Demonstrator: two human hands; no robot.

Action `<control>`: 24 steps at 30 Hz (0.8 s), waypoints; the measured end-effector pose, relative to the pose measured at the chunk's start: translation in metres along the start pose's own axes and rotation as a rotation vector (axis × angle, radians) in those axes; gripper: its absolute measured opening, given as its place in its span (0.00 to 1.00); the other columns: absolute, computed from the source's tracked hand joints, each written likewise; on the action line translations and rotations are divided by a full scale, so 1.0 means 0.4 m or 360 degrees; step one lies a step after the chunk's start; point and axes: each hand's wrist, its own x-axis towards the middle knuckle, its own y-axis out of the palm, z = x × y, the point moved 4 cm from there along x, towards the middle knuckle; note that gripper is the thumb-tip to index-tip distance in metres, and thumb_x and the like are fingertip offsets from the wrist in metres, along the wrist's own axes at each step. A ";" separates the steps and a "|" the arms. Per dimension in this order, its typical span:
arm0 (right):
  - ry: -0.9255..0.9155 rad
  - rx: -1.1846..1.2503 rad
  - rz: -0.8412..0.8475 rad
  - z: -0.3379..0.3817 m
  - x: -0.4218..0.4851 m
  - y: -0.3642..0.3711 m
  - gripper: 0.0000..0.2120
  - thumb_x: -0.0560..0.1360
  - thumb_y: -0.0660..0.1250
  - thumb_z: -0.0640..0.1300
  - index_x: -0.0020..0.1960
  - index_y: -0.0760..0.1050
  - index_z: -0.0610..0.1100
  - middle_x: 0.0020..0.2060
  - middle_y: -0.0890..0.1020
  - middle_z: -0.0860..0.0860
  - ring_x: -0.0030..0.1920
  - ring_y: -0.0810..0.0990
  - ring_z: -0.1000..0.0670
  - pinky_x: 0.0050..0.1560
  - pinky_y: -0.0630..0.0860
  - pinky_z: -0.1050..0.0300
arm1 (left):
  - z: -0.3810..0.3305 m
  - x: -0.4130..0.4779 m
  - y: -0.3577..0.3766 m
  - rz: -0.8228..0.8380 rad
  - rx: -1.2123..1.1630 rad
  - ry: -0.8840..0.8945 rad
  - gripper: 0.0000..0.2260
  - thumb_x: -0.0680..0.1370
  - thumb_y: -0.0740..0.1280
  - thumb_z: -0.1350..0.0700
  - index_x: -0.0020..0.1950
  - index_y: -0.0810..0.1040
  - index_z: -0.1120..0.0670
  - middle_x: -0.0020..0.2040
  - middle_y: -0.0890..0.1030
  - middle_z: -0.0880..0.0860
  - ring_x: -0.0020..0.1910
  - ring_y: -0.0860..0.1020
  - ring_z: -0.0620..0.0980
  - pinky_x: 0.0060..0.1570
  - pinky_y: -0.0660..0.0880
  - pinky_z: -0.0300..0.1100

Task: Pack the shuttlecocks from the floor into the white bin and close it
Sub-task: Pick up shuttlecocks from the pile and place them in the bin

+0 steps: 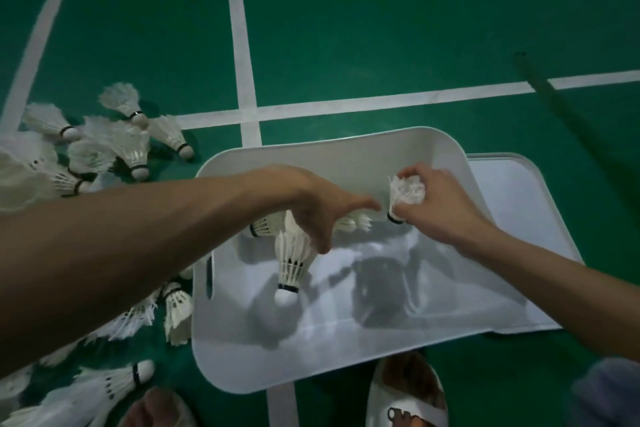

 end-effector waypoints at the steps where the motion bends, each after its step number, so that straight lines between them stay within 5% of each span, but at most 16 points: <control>1: 0.0005 -0.0069 0.0003 -0.005 -0.004 0.006 0.24 0.66 0.73 0.42 0.60 0.73 0.53 0.53 0.69 0.47 0.44 0.75 0.49 0.35 0.70 0.71 | -0.003 0.020 -0.002 0.0008 0.0054 -0.0037 0.47 0.73 0.72 0.59 0.77 0.41 0.42 0.64 0.73 0.56 0.41 0.69 0.47 0.42 0.67 0.39; 6: 0.0046 -0.0208 0.0075 -0.038 -0.034 0.040 0.27 0.69 0.72 0.42 0.66 0.69 0.49 0.53 0.64 0.51 0.52 0.72 0.49 0.53 0.69 0.61 | 0.009 0.107 -0.034 0.0016 0.0084 -0.0147 0.53 0.71 0.74 0.60 0.75 0.33 0.40 0.65 0.74 0.59 0.52 0.77 0.55 0.51 0.75 0.46; 11: 0.0000 -0.0204 0.0031 -0.043 -0.038 0.036 0.24 0.69 0.72 0.43 0.63 0.70 0.49 0.52 0.65 0.51 0.49 0.69 0.52 0.51 0.66 0.63 | -0.015 0.147 -0.017 0.0010 0.0328 -0.0211 0.51 0.72 0.73 0.57 0.76 0.34 0.42 0.53 0.77 0.57 0.43 0.75 0.53 0.42 0.71 0.43; 18: -0.0022 -0.0154 -0.0032 -0.041 -0.036 0.033 0.22 0.70 0.70 0.43 0.62 0.70 0.49 0.52 0.67 0.52 0.49 0.67 0.53 0.50 0.63 0.63 | 0.001 0.156 0.012 -0.0030 0.0565 -0.0282 0.47 0.72 0.72 0.57 0.77 0.40 0.41 0.60 0.77 0.58 0.45 0.75 0.54 0.44 0.73 0.44; 24: 0.0014 -0.0121 -0.0085 -0.036 -0.030 0.041 0.22 0.69 0.72 0.43 0.60 0.71 0.49 0.51 0.68 0.52 0.50 0.71 0.52 0.49 0.66 0.61 | -0.014 0.172 -0.005 -0.0131 0.0545 -0.0262 0.49 0.72 0.72 0.57 0.76 0.36 0.41 0.42 0.75 0.56 0.43 0.76 0.54 0.42 0.74 0.44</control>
